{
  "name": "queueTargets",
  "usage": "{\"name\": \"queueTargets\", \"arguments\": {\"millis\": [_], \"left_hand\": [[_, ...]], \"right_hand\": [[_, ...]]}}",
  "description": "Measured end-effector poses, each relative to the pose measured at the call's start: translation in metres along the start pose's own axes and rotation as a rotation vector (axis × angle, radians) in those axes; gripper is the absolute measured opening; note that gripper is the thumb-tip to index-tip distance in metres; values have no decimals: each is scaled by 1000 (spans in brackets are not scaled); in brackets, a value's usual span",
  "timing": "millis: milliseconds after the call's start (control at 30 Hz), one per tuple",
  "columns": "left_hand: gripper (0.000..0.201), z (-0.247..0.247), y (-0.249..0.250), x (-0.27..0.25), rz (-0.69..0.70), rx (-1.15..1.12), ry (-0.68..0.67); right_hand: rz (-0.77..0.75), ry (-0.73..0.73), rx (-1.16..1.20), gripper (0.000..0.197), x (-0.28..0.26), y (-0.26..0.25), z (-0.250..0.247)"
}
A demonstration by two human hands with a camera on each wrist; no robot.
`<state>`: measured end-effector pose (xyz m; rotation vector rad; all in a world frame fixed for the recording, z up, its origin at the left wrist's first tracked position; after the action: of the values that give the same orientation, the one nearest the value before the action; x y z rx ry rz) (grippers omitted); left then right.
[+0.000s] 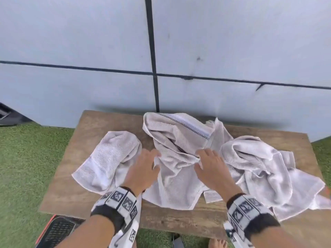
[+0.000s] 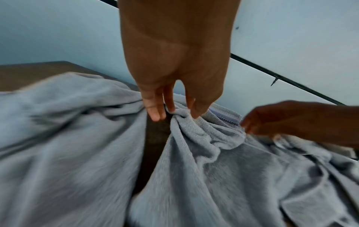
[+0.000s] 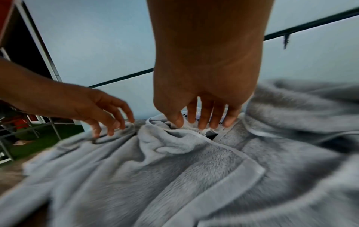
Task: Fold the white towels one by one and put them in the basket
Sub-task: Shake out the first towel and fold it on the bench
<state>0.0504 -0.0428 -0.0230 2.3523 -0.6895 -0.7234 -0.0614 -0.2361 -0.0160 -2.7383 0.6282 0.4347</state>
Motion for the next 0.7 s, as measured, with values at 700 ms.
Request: {"name": "queueTargets", "arguments": {"millis": [700], "left_hand": [[55,1,25,-18,307,112,274]], "right_hand": [[-345,590,269,19,-20,-41,-22]]}}
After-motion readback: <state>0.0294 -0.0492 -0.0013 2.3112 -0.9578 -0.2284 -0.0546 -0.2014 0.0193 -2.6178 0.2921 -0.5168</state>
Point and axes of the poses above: each hand's wrist, its own x-axis towards the middle knuckle, its own z-axis out of the palm, y = z × x, the point moved 7 cm from there along x, towards the middle knuckle, and after that the axes turned 7 degrees about -x, right-handed, at the moved point
